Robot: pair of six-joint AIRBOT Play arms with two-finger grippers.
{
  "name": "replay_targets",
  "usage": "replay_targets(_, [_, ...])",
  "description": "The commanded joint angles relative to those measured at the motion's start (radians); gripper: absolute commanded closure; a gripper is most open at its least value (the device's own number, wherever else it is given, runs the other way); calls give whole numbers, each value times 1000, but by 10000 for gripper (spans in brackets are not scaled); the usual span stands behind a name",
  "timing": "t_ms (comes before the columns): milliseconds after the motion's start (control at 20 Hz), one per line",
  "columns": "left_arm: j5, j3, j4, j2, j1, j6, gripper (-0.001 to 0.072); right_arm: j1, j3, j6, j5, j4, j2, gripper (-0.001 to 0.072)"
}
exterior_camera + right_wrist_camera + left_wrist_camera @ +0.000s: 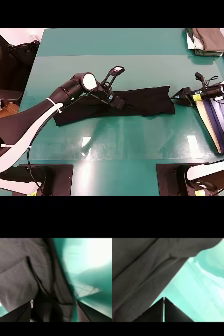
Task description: Fold the shirts.
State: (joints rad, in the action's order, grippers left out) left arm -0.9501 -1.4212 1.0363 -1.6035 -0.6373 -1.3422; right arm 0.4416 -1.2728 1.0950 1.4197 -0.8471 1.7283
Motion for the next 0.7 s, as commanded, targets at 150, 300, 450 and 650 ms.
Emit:
replay_targets(150, [32,-7,63,-17,-5,-31,685,-128,-11,-23,19,96,9,93])
replay_targets(300, [38,-7,134,-17,-4,-97,685,-170,-11,-45,24,95,9,399])
replay_targets(450, [61,-7,139,-18,-4,-99,686,-184,-11,-75,57,97,-1,685])
replay_targets(650, [90,-8,132,-62,-4,-103,686,-184,-11,-52,83,171,-136,687])
